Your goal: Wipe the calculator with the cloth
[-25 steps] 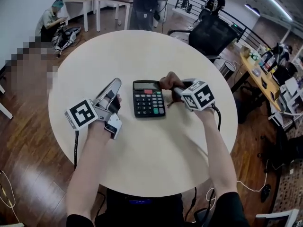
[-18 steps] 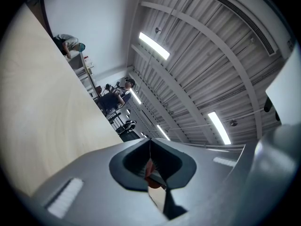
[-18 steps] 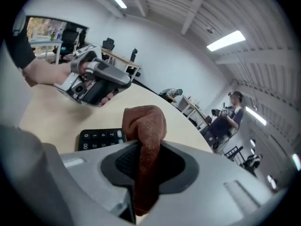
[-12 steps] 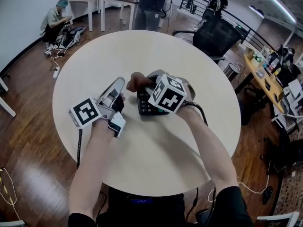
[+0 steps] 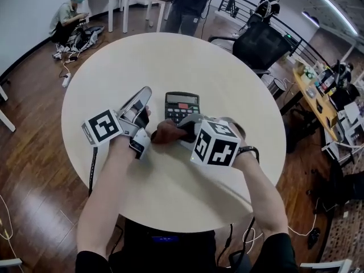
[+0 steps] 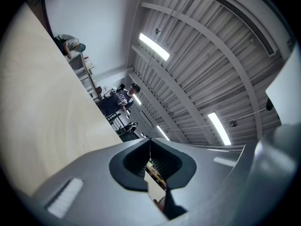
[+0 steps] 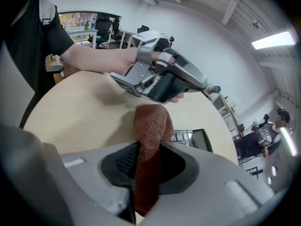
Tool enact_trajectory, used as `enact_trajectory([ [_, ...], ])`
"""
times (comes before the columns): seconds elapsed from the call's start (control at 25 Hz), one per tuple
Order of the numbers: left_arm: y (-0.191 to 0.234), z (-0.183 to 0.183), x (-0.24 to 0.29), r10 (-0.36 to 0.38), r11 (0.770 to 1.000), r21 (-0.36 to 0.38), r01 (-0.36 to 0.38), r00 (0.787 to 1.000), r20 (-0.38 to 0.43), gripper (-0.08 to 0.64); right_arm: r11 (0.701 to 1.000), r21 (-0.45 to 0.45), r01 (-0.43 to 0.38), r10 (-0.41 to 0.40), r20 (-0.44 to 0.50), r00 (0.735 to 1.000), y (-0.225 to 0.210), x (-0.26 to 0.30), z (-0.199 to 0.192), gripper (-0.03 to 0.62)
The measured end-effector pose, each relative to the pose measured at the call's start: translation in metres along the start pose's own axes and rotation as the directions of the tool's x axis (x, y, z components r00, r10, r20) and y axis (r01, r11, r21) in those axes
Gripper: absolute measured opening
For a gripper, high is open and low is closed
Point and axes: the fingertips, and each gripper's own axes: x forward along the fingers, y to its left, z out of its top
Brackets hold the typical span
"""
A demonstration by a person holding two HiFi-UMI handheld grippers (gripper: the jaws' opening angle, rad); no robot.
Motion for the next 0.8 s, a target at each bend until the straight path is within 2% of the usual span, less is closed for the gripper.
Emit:
enact_trajectory([
  [0.08, 0.0, 0.0, 0.0, 0.0, 1.0, 0.002, 0.0, 1.0, -0.001, -0.002, 0.999, 0.023, -0.036, 0.035, 0.034, 0.999, 0.006, -0.009, 0.001, 0.084],
  [0.12, 0.0, 0.0, -0.001, 0.0, 1.0, 0.003, 0.0, 1.0, -0.001, -0.002, 0.999, 0.047, -0.018, 0.016, 0.055, 0.998, -0.002, -0.013, 0.002, 0.084],
  [0.2, 0.0, 0.0, -0.002, -0.001, 1.0, 0.003, 0.001, 1.0, -0.001, -0.002, 0.991, 0.105, 0.088, -0.096, 0.078, 0.992, -0.036, -0.018, 0.001, 0.084],
  [0.28, 0.001, 0.0, -0.002, 0.0, 1.0, 0.0, 0.0, 1.0, -0.001, -0.002, 0.962, 0.157, 0.225, -0.239, 0.075, 0.968, -0.08, -0.019, -0.001, 0.084],
  [0.36, 0.002, 0.0, 0.0, 0.001, 1.0, -0.002, -0.001, 1.0, 0.001, -0.002, 0.933, 0.191, 0.304, -0.32, 0.058, 0.946, -0.113, -0.011, -0.005, 0.084],
  [0.44, 0.001, 0.0, 0.0, 0.001, 1.0, -0.003, -0.001, 1.0, 0.005, -0.002, 0.933, 0.193, 0.305, -0.316, 0.026, 0.948, -0.125, 0.004, -0.01, 0.084],
  [0.52, 0.0, -0.001, -0.001, -0.001, 1.0, -0.005, 0.001, 1.0, 0.006, -0.002, 0.948, 0.175, 0.268, -0.272, 0.002, 0.962, -0.12, 0.018, -0.013, 0.084],
  [0.8, 0.0, 0.001, -0.001, -0.003, 1.0, 0.001, 0.003, 1.0, 0.001, -0.002, 0.986, 0.105, 0.129, -0.131, 0.013, 0.991, -0.054, 0.01, -0.005, 0.084],
])
